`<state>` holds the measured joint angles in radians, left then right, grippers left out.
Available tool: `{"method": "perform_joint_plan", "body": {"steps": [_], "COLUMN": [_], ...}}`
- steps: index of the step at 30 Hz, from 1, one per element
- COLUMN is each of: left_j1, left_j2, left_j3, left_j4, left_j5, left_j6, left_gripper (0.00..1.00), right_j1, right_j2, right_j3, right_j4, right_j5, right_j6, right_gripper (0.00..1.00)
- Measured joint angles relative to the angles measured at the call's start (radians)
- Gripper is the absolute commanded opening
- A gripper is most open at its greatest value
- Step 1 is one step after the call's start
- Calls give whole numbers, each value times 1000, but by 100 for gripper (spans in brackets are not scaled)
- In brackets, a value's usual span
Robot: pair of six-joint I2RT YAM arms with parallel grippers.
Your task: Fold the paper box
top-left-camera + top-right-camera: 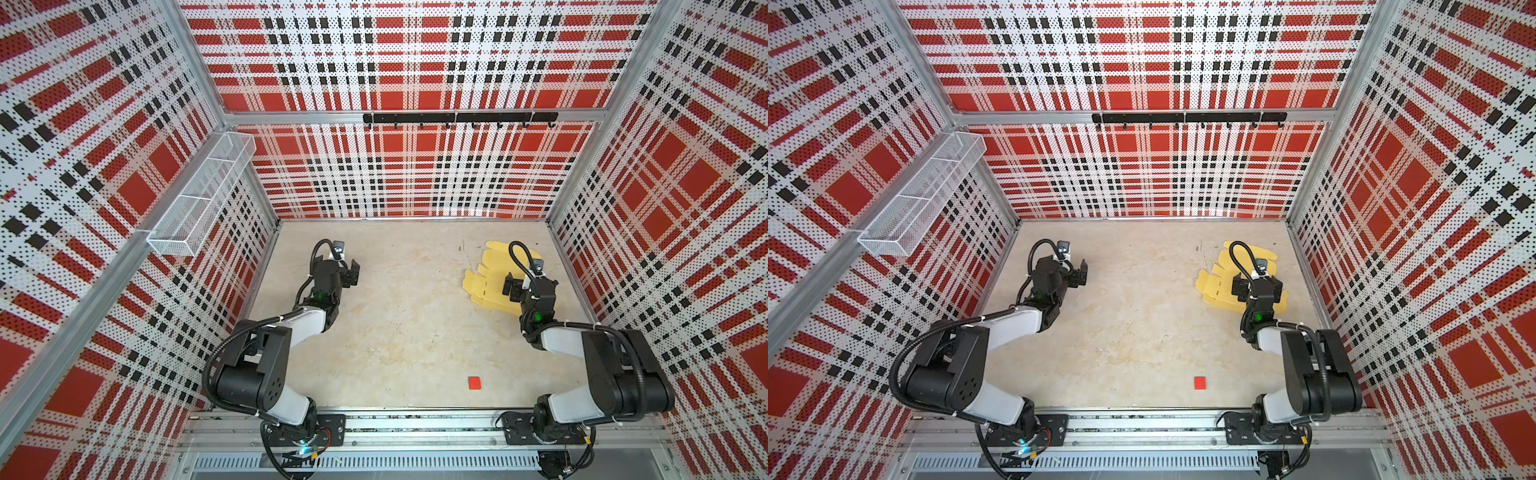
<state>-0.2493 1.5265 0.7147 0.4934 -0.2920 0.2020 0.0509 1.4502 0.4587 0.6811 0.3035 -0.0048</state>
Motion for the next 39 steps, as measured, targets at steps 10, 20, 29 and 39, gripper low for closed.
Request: {"method": "perform_joint_plan", "body": {"steps": [10, 20, 29, 39], "left_j1": [-105, -70, 12, 30], "left_j2": [-38, -89, -94, -94], "left_j3": [366, 301, 293, 294], "left_j4": [-578, -756, -779, -783], "left_j5": [-46, 128, 245, 333], "left_j6": [-50, -203, -278, -311], "left_gripper": [99, 100, 99, 99], "right_j1": [-127, -286, -455, -506], "right_j2": [-77, 89, 111, 183], "right_j3": [349, 550, 482, 463], "right_j4": [-540, -933, -1027, -1020], "right_j5": [-119, -357, -500, -647], "right_j6": [195, 312, 357, 376], "right_gripper": [100, 99, 95, 62]}}
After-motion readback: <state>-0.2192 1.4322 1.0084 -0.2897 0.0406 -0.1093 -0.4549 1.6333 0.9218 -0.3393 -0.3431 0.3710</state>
